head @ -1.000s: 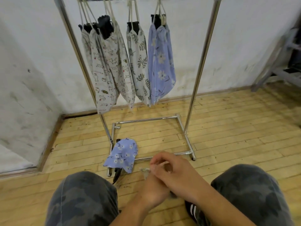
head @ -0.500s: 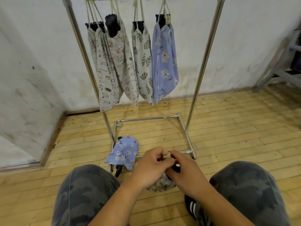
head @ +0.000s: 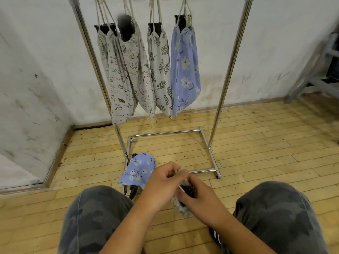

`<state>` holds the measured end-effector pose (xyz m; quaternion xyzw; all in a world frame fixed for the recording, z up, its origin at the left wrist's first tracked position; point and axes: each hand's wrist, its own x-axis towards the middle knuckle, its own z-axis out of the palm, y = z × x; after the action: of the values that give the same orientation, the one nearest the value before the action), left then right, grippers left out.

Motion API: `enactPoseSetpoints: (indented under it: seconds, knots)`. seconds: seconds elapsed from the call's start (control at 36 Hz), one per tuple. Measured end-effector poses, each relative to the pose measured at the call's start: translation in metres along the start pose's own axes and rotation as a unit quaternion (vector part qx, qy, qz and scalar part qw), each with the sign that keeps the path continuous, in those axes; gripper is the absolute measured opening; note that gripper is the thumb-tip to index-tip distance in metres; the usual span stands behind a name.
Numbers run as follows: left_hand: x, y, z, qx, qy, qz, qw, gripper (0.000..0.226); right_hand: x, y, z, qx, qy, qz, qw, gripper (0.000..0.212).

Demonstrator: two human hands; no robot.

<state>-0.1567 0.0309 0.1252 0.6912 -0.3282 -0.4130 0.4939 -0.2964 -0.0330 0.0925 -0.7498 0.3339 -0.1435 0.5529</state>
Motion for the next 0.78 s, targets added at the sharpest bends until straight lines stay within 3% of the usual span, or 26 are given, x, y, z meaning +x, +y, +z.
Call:
enactPoseSetpoints:
  seconds: [0.14, 0.39, 0.53, 0.58, 0.69, 0.78]
  knots:
    - [-0.007, -0.002, 0.001, -0.025, -0.006, 0.029, 0.999, 0.025, 0.004, 0.002, -0.001, 0.005, 0.009, 0.010, 1.000, 0.017]
    - [-0.019, -0.015, 0.008, -0.002, -0.024, 0.068, 0.997, 0.029, 0.007, 0.034, 0.008, -0.096, 0.000, 0.038, 0.995, 0.017]
    - [-0.012, -0.012, 0.000, 0.012, -0.014, 0.002, 1.000, 0.042, 0.012, 0.032, 0.011, -0.139, 0.039, 0.007, 0.989, 0.022]
    - [-0.011, -0.010, -0.004, 0.042, -0.036, -0.027, 0.998, 0.032, 0.013, 0.032, 0.011, -0.155, 0.049, 0.004, 0.987, 0.029]
    - [-0.013, -0.019, -0.006, 0.119, -0.071, -0.046, 0.989, 0.037, 0.010, 0.036, 0.009, -0.190, 0.029, 0.023, 0.981, 0.014]
    - [-0.014, -0.024, -0.001, 0.121, -0.061, -0.053, 0.989, 0.045, 0.003, 0.036, 0.012, -0.234, -0.002, 0.030, 0.972, 0.031]
